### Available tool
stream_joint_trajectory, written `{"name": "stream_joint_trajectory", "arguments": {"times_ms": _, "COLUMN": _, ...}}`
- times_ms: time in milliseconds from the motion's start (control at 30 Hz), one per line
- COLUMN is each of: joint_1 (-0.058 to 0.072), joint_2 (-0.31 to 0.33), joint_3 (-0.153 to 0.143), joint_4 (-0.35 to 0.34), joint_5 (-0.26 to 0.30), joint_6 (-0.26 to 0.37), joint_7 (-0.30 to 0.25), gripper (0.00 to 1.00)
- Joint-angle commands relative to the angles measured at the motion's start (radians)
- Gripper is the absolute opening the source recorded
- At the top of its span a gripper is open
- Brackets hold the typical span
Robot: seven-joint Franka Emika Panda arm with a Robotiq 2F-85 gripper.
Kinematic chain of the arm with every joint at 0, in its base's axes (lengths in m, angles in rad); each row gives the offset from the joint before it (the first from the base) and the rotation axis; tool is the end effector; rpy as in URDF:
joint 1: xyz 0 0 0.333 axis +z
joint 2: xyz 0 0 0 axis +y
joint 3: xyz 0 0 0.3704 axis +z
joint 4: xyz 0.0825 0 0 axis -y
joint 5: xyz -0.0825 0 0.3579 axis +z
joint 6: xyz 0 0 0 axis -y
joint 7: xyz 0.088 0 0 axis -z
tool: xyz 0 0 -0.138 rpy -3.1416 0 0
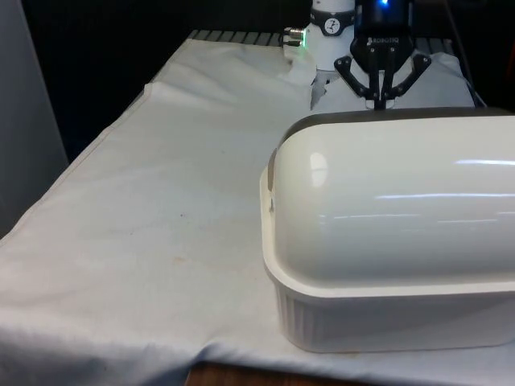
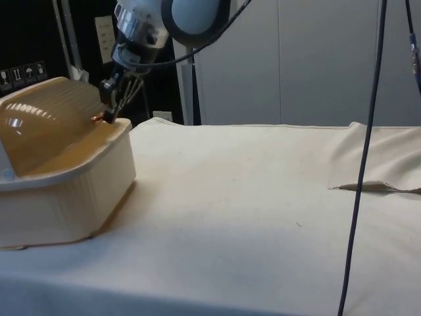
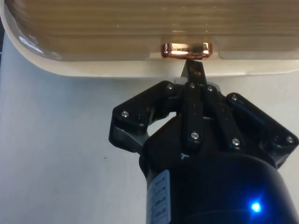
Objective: Open the lid, then close it.
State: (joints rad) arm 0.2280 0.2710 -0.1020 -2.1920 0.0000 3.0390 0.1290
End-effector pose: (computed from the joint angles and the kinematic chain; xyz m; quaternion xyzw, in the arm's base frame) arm 0.6111 0.0808 0.3740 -0.9585 -0.0042 -0.2840 0.0238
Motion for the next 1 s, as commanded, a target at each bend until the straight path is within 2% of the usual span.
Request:
{"name": "stream_joint_trajectory", "arguments": {"times_ms": 0, "joint_1": -0.01, "joint_2": -0.005, "joint_3": 0.018, "joint_4": 0.006, "joint_5": 0.019, "joint_6": -0.012, "joint_7": -0.006, "gripper": 0.0}}
{"name": "stream_joint_trajectory", "arguments": {"times_ms": 67, "joint_1": -0.01, "joint_2": -0.004, "joint_3": 0.018, "joint_4": 0.013, "joint_5": 0.022, "joint_6": -0.014, "joint_7": -0.003, "gripper": 0.0}}
{"name": "stream_joint_trajectory", "arguments": {"times_ms": 100, "joint_1": -0.001, "joint_2": -0.001, "joint_3": 0.0, "joint_4": 0.01, "joint_5": 0.004, "joint_6": -0.005, "joint_7": 0.002, "gripper": 0.0}}
{"name": "stream_joint_trajectory", "arguments": {"times_ms": 133, "joint_1": -0.01, "joint_2": -0.003, "joint_3": 0.017, "joint_4": 0.016, "joint_5": 0.023, "joint_6": -0.015, "joint_7": -0.002, "gripper": 0.0}}
{"name": "stream_joint_trajectory", "arguments": {"times_ms": 333, "joint_1": -0.01, "joint_2": -0.01, "joint_3": 0.015, "joint_4": 0.042, "joint_5": 0.035, "joint_6": -0.042, "joint_7": 0.003, "gripper": 0.0}}
{"name": "stream_joint_trajectory", "arguments": {"times_ms": 367, "joint_1": -0.003, "joint_2": -0.003, "joint_3": 0.0, "joint_4": 0.043, "joint_5": 0.018, "joint_6": -0.031, "joint_7": 0.009, "gripper": 0.0}}
{"name": "stream_joint_trajectory", "arguments": {"times_ms": 400, "joint_1": -0.011, "joint_2": -0.012, "joint_3": 0.015, "joint_4": 0.046, "joint_5": 0.035, "joint_6": -0.049, "joint_7": 0.004, "gripper": 0.0}}
{"name": "stream_joint_trajectory", "arguments": {"times_ms": 567, "joint_1": -0.016, "joint_2": -0.023, "joint_3": 0.016, "joint_4": 0.075, "joint_5": 0.041, "joint_6": -0.095, "joint_7": 0.005, "gripper": 0.0}}
{"name": "stream_joint_trajectory", "arguments": {"times_ms": 600, "joint_1": -0.016, "joint_2": -0.024, "joint_3": 0.016, "joint_4": 0.081, "joint_5": 0.042, "joint_6": -0.102, "joint_7": 0.004, "gripper": 0.0}}
{"name": "stream_joint_trajectory", "arguments": {"times_ms": 633, "joint_1": -0.008, "joint_2": -0.019, "joint_3": -0.002, "joint_4": 0.074, "joint_5": 0.019, "joint_6": -0.086, "joint_7": 0.015, "gripper": 0.0}}
{"name": "stream_joint_trajectory", "arguments": {"times_ms": 667, "joint_1": -0.017, "joint_2": -0.024, "joint_3": 0.017, "joint_4": 0.086, "joint_5": 0.044, "joint_6": -0.107, "joint_7": 0.004, "gripper": 0.0}}
{"name": "stream_joint_trajectory", "arguments": {"times_ms": 933, "joint_1": -0.018, "joint_2": -0.013, "joint_3": 0.02, "joint_4": 0.154, "joint_5": 0.06, "joint_6": -0.166, "joint_7": -0.007, "gripper": 0.0}}
{"name": "stream_joint_trajectory", "arguments": {"times_ms": 967, "joint_1": -0.009, "joint_2": -0.017, "joint_3": -0.002, "joint_4": 0.143, "joint_5": 0.033, "joint_6": -0.154, "joint_7": 0.012, "gripper": 0.0}}
